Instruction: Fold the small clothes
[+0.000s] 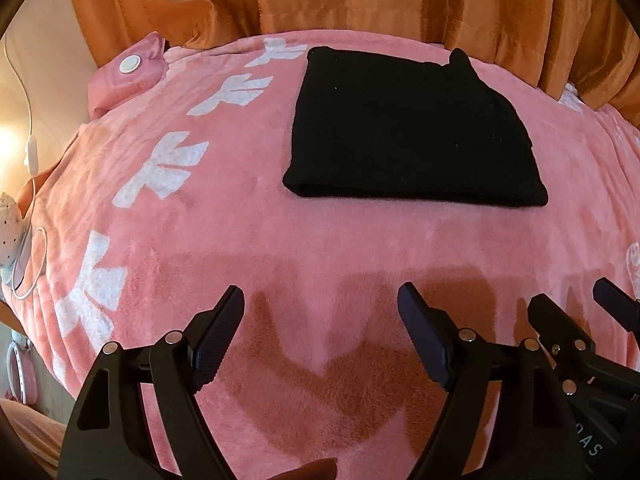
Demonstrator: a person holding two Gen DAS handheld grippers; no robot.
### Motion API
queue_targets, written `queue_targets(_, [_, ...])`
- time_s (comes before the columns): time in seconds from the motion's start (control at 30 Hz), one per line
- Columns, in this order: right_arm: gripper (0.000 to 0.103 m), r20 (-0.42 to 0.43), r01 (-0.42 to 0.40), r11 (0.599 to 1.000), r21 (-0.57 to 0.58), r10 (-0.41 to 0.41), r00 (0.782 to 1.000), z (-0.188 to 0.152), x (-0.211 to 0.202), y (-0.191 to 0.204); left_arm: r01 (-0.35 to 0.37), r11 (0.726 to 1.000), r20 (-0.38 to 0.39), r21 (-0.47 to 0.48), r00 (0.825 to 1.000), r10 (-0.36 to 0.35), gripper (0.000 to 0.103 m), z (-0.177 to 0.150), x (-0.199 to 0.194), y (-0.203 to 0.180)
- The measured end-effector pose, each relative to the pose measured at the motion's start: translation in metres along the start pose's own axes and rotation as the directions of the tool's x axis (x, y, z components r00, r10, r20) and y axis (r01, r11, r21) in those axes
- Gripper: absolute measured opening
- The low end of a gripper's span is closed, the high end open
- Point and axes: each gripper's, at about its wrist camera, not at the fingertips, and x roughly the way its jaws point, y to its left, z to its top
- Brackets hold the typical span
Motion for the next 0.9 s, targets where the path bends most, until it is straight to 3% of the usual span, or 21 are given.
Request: queue_targets(0.9, [0.079,0.002,0.034,0.999,0.002,-0.034,0.999,-0.0009,-0.0003,0.004,0.014,1.0,-0.017,-0.018,1.0,-0.014,0.072,0.0005,0.006,0.0005])
